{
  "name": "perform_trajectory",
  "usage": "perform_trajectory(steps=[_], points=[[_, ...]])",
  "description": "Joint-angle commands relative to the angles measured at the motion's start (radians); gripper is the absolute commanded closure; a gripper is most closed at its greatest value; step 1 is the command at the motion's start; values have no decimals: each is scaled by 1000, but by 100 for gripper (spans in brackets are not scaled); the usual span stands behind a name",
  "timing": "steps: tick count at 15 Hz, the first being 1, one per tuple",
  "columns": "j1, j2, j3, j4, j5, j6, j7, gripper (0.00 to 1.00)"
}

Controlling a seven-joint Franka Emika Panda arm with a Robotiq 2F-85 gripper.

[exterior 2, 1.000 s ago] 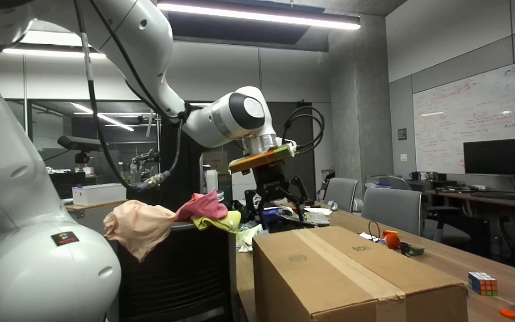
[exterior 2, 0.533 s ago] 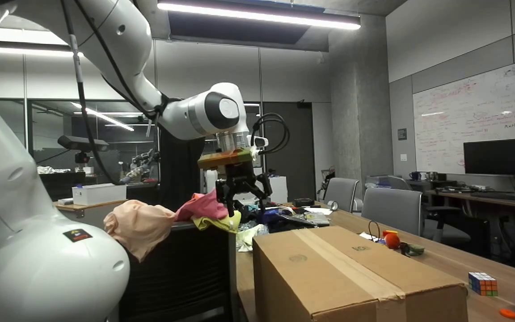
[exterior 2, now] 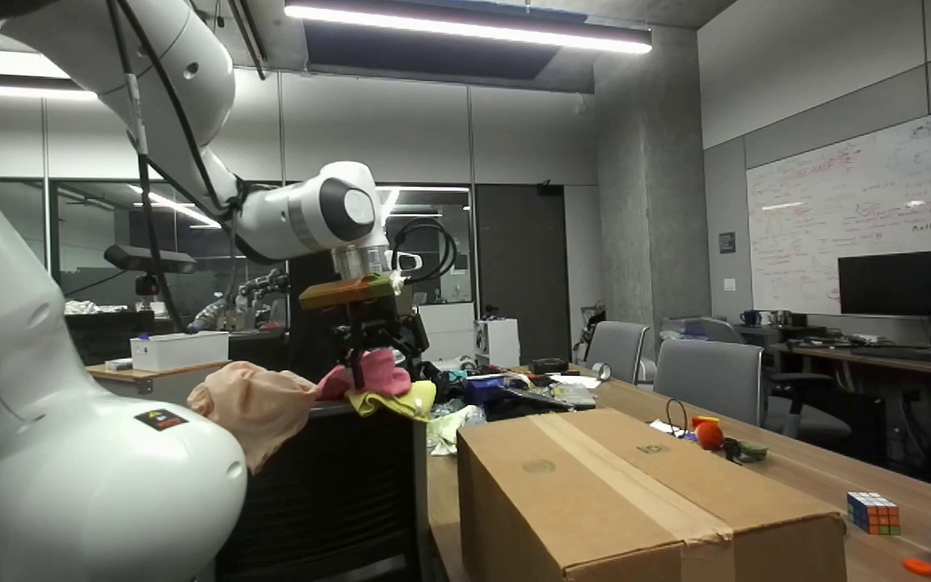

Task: Put the shirts on top of the box.

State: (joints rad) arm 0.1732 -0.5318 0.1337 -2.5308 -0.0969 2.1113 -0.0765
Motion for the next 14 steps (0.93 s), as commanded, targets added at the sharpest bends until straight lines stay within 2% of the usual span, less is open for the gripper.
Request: perform_trajectory(steps=[1, 6, 14], points=[[49, -11, 42, 37, 54, -14, 41, 0], [65, 30, 49, 107, 96, -53, 61, 0], [106, 105, 55, 142, 221, -83, 13, 0]])
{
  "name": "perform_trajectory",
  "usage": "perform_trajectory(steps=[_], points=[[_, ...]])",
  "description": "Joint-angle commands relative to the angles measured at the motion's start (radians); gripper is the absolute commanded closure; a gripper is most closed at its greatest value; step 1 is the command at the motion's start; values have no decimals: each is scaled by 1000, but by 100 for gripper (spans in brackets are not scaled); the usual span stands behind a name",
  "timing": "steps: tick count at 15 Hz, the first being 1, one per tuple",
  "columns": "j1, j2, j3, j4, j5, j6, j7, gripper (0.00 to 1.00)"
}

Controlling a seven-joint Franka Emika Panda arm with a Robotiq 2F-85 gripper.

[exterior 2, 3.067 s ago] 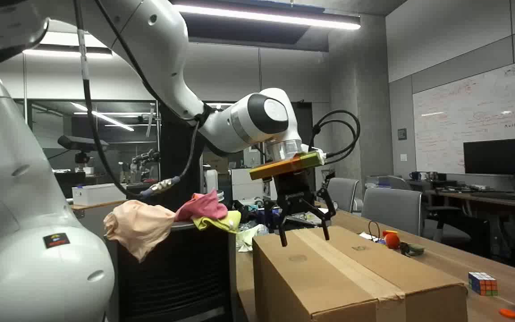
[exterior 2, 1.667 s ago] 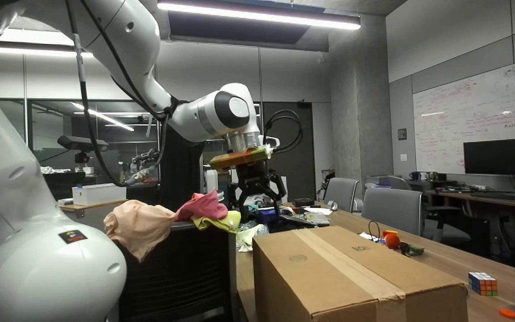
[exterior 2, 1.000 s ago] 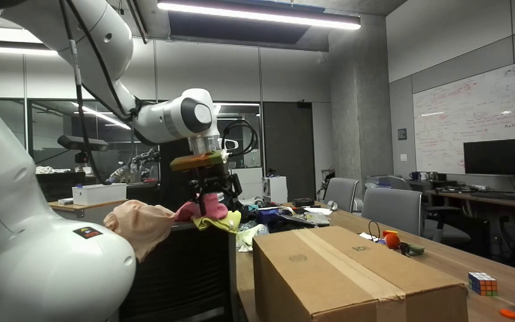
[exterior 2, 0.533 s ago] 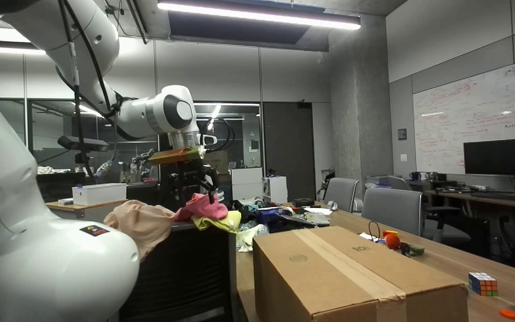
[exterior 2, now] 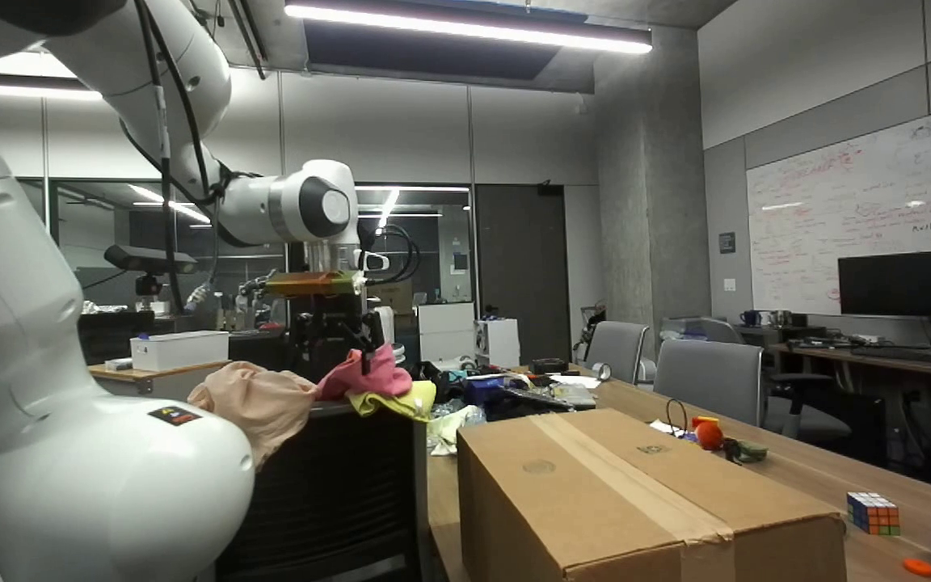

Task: Put the shirts on top of the box.

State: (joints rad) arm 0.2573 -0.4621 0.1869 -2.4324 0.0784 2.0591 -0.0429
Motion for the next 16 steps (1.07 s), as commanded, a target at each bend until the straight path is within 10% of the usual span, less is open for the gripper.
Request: perform_trajectory(steps=[1, 16], points=[[27, 39, 7, 46, 53, -34, -16, 0], [88, 78, 0, 134, 274, -178, -134, 0]])
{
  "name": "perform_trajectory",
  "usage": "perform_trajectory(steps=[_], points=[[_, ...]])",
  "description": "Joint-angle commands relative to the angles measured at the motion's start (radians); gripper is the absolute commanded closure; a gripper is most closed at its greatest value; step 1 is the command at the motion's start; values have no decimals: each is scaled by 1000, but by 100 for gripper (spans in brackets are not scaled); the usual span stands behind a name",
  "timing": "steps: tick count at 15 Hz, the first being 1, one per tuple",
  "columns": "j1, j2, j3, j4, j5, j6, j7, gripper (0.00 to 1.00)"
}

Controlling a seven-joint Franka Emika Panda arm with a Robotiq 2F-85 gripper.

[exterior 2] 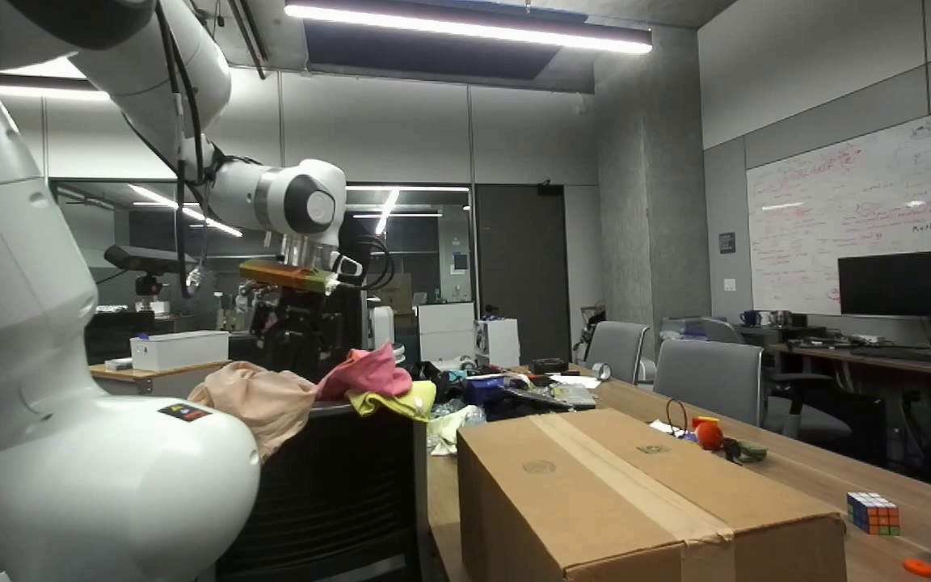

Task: Put the shirts on top of the box.

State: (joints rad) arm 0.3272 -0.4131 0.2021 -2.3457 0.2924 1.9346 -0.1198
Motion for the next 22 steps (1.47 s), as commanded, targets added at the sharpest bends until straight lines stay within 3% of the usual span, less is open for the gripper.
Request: perform_trajectory(steps=[1, 6, 18, 19, 21, 22], points=[[21, 34, -17, 53, 82, -76, -84, 0], [19, 75, 0, 49, 110, -136, -147, 0], [39, 133, 87, 44, 75, -125, -155, 1], [40, 133, 89, 46, 73, -127, -157, 25], [40, 138, 92, 46, 63, -122, -171, 30], [41, 135, 92, 47, 60, -123, -177, 40]])
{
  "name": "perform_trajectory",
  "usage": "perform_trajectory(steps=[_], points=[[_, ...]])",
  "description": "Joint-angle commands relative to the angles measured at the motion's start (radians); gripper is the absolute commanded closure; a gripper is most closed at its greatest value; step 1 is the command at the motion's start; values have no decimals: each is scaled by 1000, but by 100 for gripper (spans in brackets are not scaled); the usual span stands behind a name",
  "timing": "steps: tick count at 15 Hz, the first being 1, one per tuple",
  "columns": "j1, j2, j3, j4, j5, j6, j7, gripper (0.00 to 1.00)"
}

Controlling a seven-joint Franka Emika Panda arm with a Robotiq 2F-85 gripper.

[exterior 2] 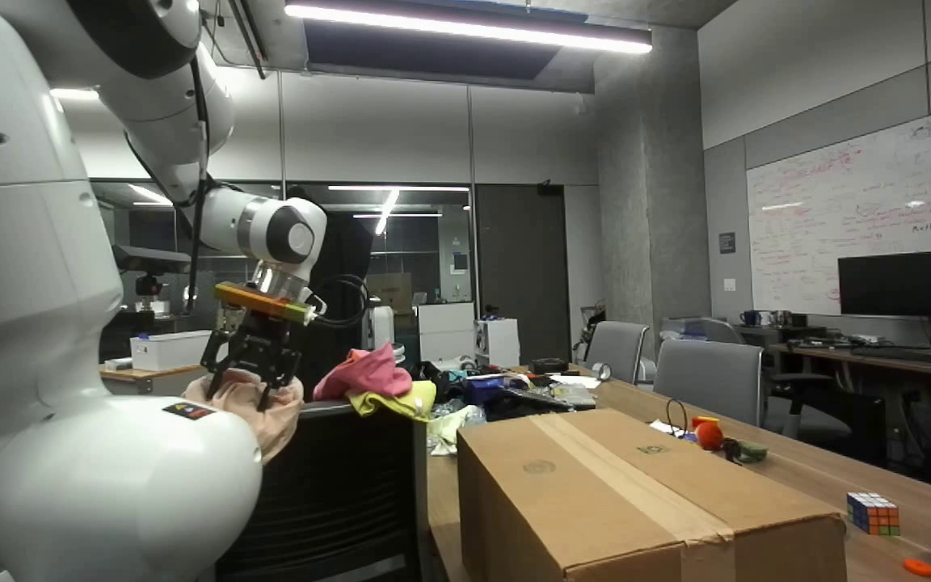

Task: Put the shirts on top of the box.

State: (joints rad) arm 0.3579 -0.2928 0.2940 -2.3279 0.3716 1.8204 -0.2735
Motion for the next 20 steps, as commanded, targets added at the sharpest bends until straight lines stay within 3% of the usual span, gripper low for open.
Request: perform_trajectory(steps=[1, 5, 8, 10, 12, 20], points=[[9, 13, -1, 29, -23, -9, -30, 48], [5, 9, -6, 29, -40, -4, -54, 79], [2, -19, -2, 23, -87, 14, -56, 96], [2, -52, 1, 13, -132, 47, -48, 100], [5, -90, 2, 1, -163, 86, -39, 96], [15, -243, 14, -44, -304, 250, -9, 96]])
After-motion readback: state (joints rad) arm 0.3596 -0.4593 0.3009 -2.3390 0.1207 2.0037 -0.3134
